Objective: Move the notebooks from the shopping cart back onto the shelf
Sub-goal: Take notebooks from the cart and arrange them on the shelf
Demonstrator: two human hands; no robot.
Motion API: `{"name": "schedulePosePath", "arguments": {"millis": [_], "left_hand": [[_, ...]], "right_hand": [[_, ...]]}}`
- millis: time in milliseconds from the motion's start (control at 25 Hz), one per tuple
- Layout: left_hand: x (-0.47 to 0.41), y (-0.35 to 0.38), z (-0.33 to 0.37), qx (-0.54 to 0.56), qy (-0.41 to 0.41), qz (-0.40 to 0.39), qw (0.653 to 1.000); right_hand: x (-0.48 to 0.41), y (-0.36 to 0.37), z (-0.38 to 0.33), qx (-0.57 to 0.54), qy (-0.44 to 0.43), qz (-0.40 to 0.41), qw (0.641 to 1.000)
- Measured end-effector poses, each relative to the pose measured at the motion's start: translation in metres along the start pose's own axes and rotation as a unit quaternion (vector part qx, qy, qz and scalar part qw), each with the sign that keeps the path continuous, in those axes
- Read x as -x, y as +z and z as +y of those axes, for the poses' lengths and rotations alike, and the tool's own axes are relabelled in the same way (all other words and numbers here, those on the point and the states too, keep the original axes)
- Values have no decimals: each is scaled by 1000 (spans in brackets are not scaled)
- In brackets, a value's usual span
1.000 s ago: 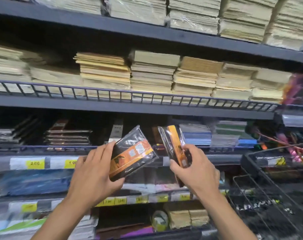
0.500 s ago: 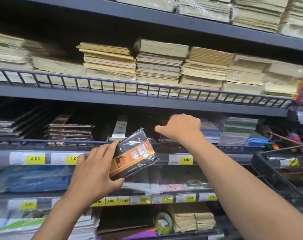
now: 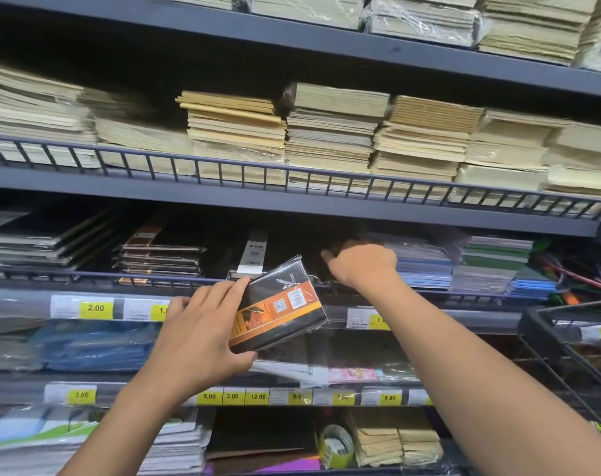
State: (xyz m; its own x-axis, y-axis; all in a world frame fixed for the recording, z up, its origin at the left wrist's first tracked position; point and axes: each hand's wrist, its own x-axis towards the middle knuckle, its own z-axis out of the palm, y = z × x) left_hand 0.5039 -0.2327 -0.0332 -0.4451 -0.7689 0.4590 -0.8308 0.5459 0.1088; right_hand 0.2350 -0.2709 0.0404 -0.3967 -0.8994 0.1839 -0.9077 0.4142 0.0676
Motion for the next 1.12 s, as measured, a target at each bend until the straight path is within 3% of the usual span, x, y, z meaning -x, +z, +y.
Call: {"name": "schedulePosePath", "arguments": {"millis": [120, 160, 280, 360, 520, 640, 720, 840, 960, 1120], "left_hand": [[-4, -6, 4, -12, 14, 0, 1000], [-4, -9, 7, -15, 19, 3, 1000], [-8, -16, 17, -24, 40, 15, 999], [-11, -17, 25, -25, 59, 25, 998], [-9, -18, 40, -1, 79, 25, 997], [-1, -24, 35, 145, 20, 49, 988], [2, -21, 28, 266, -50, 82, 959], [-3, -16, 25, 410, -156, 60, 897], [-5, -20, 27, 526, -208, -20, 824], [-9, -16, 44, 631, -208, -161, 730]], "right_hand": [[20, 2, 13, -162, -65, 130, 976], [33, 2, 20, -249, -77, 132, 956], [84, 0, 32, -511, -94, -58, 852], [102, 9, 36, -542, -121, -127, 822], [110, 18, 45, -608, -100, -104, 781], [113, 18, 62, -626, -72, -99, 770], [112, 20, 72, -636, -58, -100, 763], [111, 22, 81, -650, -53, -99, 752], [112, 25, 87, -677, -62, -96, 727], [120, 29, 78, -746, -10, -84, 661]]}}
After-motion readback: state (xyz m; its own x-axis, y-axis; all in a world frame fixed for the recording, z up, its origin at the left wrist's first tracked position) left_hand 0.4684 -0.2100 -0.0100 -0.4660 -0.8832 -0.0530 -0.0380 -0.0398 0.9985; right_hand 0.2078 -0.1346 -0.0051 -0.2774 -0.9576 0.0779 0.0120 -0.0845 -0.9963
